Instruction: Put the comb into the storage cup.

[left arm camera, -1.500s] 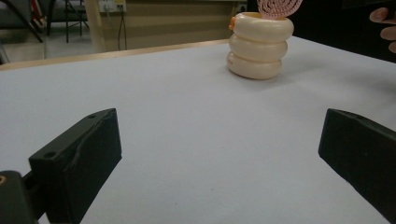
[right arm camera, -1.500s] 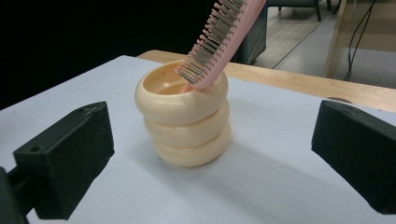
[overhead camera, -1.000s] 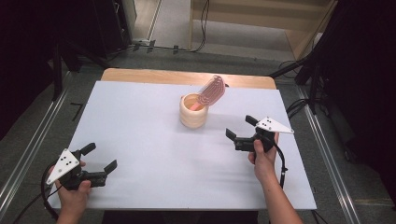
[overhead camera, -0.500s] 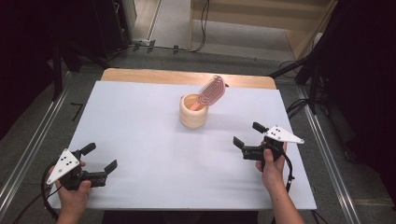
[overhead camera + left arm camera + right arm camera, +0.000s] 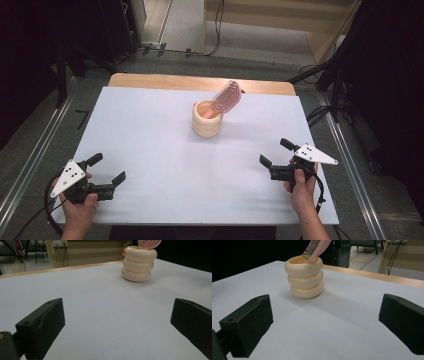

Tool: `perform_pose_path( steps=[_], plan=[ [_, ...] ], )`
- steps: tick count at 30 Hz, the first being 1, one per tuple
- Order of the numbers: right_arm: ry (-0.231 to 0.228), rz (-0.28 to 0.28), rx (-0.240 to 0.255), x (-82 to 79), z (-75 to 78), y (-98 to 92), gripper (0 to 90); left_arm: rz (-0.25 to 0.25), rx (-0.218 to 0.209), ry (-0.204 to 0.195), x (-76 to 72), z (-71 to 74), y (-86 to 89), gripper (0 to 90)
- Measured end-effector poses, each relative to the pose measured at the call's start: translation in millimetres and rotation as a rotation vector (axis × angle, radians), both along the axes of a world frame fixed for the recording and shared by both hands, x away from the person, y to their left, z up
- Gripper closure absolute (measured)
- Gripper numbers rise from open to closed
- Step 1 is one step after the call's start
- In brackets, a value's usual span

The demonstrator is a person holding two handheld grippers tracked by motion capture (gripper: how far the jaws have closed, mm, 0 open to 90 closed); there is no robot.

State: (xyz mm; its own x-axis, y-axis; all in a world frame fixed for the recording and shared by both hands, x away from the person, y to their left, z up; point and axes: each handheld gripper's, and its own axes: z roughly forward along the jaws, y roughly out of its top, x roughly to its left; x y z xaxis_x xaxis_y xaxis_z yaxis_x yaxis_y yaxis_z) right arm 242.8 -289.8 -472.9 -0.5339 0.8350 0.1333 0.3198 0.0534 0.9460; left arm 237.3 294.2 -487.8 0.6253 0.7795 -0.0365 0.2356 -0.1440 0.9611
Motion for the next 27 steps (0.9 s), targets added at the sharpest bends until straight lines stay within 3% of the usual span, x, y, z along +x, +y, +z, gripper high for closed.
perform_pose_path(
  steps=[27],
  plan=[
    [0.022, -0.061, -0.014, -31.1, -16.3, -39.0, 0.0, 0.002, 0.003, 0.0, -0.3, 0.1, 0.0, 0.0]
  ],
)
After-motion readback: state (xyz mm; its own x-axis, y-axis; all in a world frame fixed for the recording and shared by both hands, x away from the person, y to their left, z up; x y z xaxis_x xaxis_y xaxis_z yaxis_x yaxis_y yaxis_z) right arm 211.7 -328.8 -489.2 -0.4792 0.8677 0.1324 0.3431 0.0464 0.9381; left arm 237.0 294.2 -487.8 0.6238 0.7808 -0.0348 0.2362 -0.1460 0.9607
